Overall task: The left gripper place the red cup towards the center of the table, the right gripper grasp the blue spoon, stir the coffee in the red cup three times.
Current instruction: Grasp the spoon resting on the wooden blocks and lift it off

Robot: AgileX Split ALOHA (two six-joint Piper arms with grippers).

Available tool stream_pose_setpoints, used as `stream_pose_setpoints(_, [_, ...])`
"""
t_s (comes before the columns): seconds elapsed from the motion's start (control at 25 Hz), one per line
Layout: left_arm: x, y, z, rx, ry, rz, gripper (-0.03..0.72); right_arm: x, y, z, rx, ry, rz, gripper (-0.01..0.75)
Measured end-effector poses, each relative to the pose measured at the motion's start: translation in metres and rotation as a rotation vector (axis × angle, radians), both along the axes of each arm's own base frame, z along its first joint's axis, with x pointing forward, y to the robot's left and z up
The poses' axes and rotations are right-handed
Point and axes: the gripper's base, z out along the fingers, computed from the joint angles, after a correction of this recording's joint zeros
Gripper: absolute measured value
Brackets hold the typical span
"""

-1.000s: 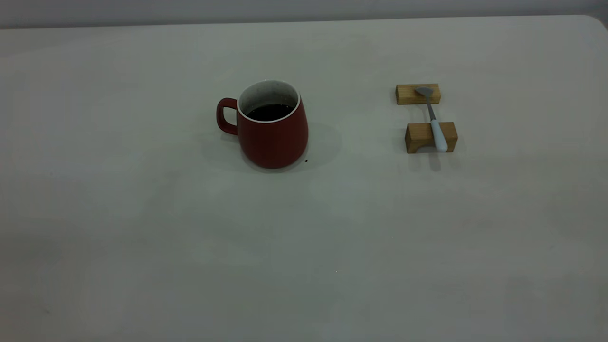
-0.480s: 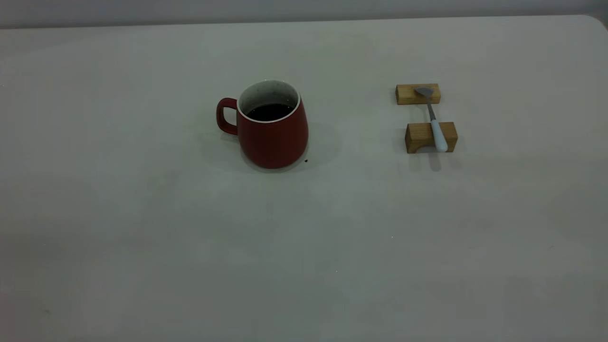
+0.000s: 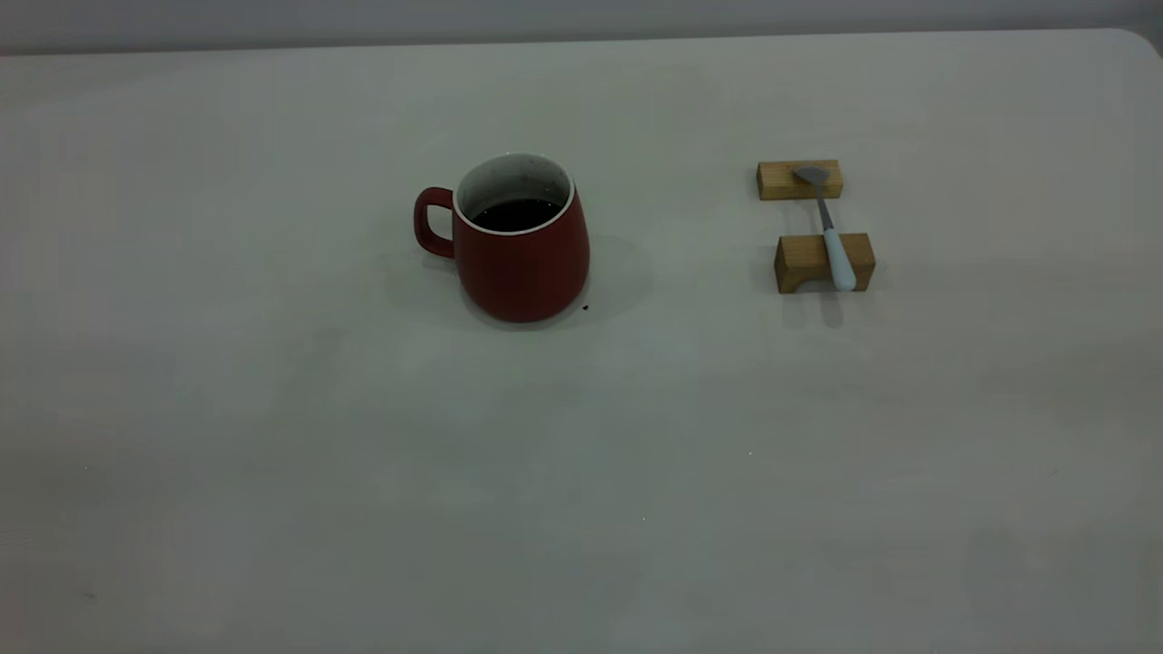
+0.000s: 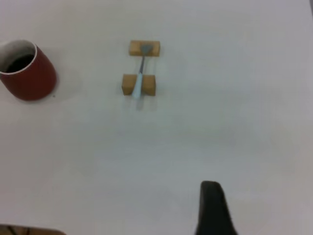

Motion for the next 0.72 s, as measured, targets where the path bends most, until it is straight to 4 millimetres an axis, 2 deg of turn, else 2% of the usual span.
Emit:
stream_pose_setpoints(0.12, [0.000, 0.000, 0.000, 0.004, 0.000, -0.003, 0.351, 0.035, 0.001, 0.009, 0.011, 0.075, -0.007, 0.613])
stream_pose_setpoints(0.28, [0.000, 0.000, 0.000, 0.004, 0.000, -0.003, 0.351, 0.087, 0.001, 0.004, 0.017, 0.174, -0.023, 0.641])
stream_pose_setpoints(0.48, [0.000, 0.000, 0.000, 0.004, 0.000, -0.003, 0.351, 0.154, 0.004, -0.019, 0.031, 0.305, 0.005, 0.646])
stream_pose_setpoints(0.72, [0.000, 0.000, 0.000, 0.004, 0.000, -0.003, 0.351, 0.221, 0.012, -0.067, 0.048, 0.469, 0.079, 0.646])
